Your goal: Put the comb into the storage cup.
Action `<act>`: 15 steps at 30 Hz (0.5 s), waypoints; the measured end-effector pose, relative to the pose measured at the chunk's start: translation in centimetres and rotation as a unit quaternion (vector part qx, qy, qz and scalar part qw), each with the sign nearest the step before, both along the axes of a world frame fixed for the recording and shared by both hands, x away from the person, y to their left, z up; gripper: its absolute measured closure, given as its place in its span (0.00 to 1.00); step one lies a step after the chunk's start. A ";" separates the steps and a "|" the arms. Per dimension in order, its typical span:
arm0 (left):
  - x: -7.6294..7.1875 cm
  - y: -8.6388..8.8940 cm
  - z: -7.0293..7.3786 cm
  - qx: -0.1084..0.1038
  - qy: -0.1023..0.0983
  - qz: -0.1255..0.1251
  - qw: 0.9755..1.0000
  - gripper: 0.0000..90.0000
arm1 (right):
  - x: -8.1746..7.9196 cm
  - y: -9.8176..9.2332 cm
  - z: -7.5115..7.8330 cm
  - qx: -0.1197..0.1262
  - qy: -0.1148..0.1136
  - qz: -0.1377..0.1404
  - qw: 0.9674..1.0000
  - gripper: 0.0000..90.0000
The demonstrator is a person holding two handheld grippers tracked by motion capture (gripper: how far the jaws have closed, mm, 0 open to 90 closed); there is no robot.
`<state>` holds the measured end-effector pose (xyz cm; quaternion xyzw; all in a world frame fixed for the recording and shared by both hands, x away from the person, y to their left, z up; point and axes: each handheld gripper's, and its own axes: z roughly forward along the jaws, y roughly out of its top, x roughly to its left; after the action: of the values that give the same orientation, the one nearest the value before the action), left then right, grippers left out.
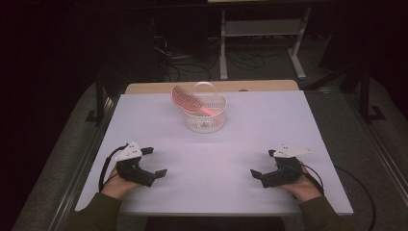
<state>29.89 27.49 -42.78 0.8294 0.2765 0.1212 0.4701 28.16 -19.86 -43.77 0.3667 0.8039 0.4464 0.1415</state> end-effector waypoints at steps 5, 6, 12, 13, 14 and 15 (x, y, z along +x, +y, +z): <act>-0.3 -0.2 -0.4 0.009 0.009 -0.004 1.000 0.00 | 0.0 0.0 0.0 -0.001 0.001 -0.001 1.000 0.00; -0.3 -0.3 -0.5 0.011 0.008 -0.006 1.000 0.00 | 0.0 0.0 0.0 -0.001 0.001 0.000 1.000 0.00; -0.2 -0.4 -0.6 0.014 0.011 -0.007 1.000 0.00 | 0.0 0.1 -0.1 -0.005 0.002 0.001 1.000 0.00; -0.2 -0.4 -0.6 0.014 0.011 -0.007 1.000 0.00 | 0.0 0.1 -0.1 -0.005 0.002 0.001 1.000 0.00; -0.2 -0.4 -0.6 0.014 0.011 -0.007 1.000 0.00 | 0.0 0.1 -0.1 -0.005 0.003 0.001 1.000 0.00; -0.2 -0.4 -0.6 0.014 0.011 -0.007 1.000 0.00 | 0.0 0.1 -0.1 -0.006 0.003 0.001 1.000 0.00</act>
<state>29.74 27.05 -43.41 0.8390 0.2743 0.1124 0.4563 28.18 -19.77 -43.89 0.3662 0.8072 0.4410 0.1408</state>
